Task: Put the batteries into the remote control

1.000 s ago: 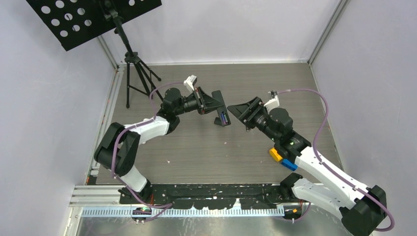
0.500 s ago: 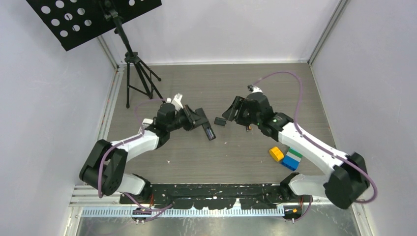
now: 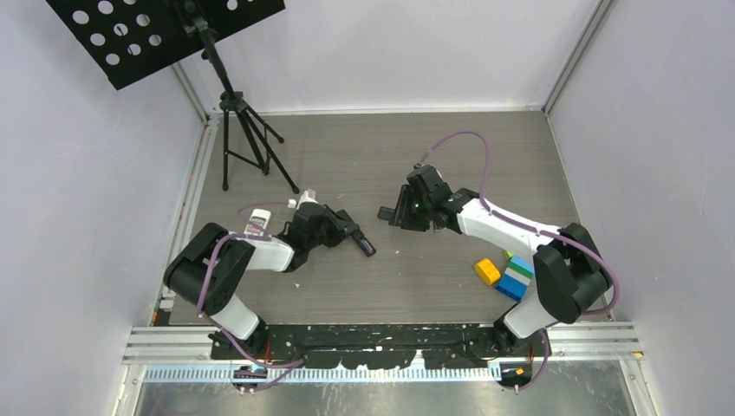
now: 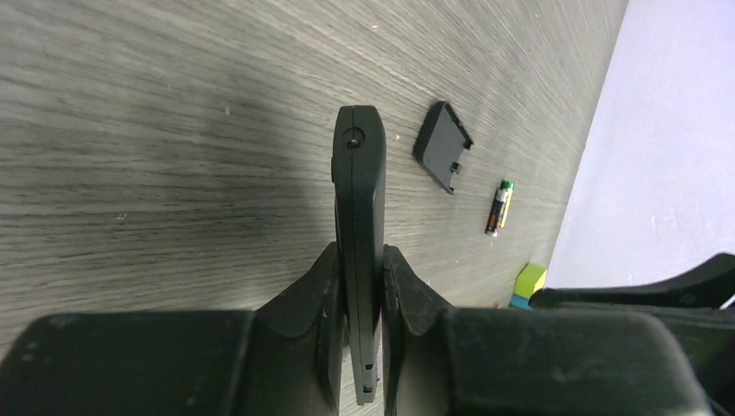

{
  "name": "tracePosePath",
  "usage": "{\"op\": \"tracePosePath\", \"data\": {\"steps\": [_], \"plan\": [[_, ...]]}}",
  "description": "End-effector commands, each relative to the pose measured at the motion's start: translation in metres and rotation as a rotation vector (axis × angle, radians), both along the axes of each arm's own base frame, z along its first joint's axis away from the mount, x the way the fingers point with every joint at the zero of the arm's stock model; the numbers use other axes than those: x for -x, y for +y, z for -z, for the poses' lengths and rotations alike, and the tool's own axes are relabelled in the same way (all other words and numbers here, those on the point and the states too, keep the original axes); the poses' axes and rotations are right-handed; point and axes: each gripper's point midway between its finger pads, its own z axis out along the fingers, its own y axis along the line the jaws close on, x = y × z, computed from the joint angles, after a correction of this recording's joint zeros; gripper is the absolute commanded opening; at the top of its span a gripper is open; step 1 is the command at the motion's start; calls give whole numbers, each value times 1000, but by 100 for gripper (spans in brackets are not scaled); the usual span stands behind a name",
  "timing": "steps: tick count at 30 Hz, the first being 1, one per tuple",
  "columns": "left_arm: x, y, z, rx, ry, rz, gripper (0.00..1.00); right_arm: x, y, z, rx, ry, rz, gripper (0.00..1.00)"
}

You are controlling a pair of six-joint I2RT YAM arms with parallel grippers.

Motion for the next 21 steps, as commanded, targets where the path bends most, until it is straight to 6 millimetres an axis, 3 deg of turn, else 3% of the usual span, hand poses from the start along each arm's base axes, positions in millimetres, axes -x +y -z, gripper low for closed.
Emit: {"op": "tracePosePath", "data": {"steps": [1,5,10,16,21], "plan": [[-21,3,5,-21,-31,-112,19,-16,6,-13,-18,-46,43,42],[-17,7,24,-34,45,-145,29,-17,6,-9,-7,-34,53,42],[-5,20,34,-80,122,-189,48,-18,5,-7,9,-22,60,42],[20,49,43,-243,231,-238,68,-27,7,-2,49,2,78,42],[37,72,44,-350,262,-253,75,-46,17,7,124,1,126,39]]}}
